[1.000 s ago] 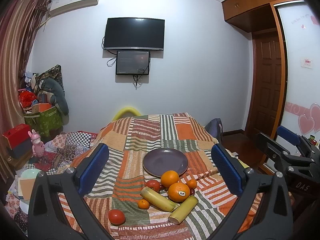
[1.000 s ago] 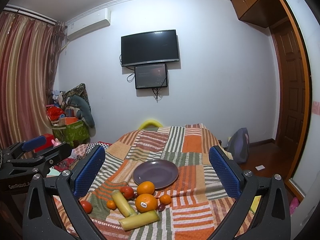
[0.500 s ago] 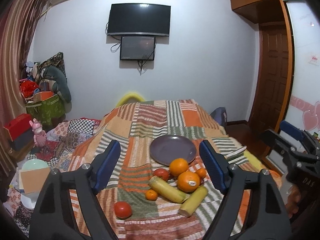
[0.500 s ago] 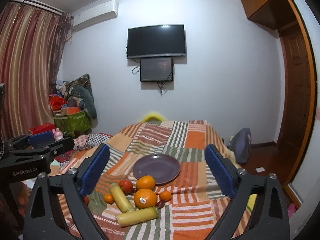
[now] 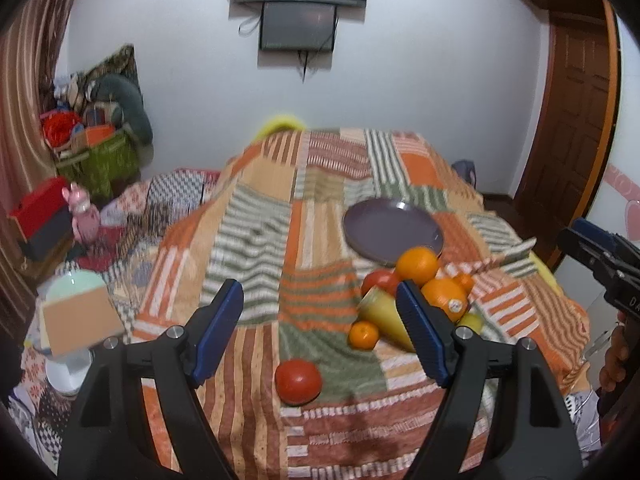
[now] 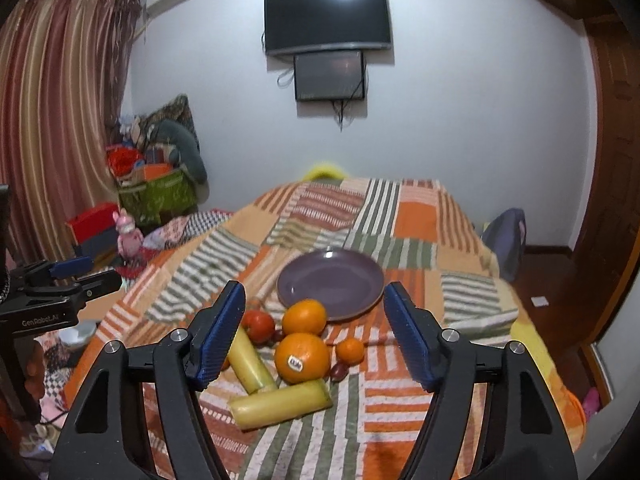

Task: Organize fruits
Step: 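Lower the left gripper onto the red tomato and close it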

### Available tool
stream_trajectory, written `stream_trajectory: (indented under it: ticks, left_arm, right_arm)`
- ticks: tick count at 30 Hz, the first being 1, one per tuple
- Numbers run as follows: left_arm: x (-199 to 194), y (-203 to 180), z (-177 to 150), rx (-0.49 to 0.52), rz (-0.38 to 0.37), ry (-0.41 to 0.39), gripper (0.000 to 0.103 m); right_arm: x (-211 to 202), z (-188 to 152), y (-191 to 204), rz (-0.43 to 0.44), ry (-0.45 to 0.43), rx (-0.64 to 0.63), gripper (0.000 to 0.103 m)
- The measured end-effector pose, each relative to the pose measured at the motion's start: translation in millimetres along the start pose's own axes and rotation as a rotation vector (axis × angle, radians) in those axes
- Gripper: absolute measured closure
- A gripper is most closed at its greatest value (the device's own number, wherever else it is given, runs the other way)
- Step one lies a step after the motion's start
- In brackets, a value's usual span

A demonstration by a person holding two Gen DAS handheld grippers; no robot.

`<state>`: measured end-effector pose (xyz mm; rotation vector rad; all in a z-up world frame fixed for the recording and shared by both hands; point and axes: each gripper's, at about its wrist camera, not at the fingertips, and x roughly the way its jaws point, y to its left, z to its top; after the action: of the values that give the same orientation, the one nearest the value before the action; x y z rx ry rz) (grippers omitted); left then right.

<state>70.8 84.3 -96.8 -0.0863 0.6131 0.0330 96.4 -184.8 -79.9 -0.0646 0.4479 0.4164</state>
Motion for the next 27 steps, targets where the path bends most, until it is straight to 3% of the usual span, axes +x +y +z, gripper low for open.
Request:
stream_trajectory:
  ticks: [16,27]
  left_arm:
    - [78,26,-56,-0.059,-0.030,0.267,0.039]
    - [99,25,-75,-0.062,-0.051,0.340,0.048]
  right_arm:
    - [77,-27,-3,0.040,0.249,-0.010,0.034]
    - [120,-46,-3,0.078,0.369,0.003,0.034]
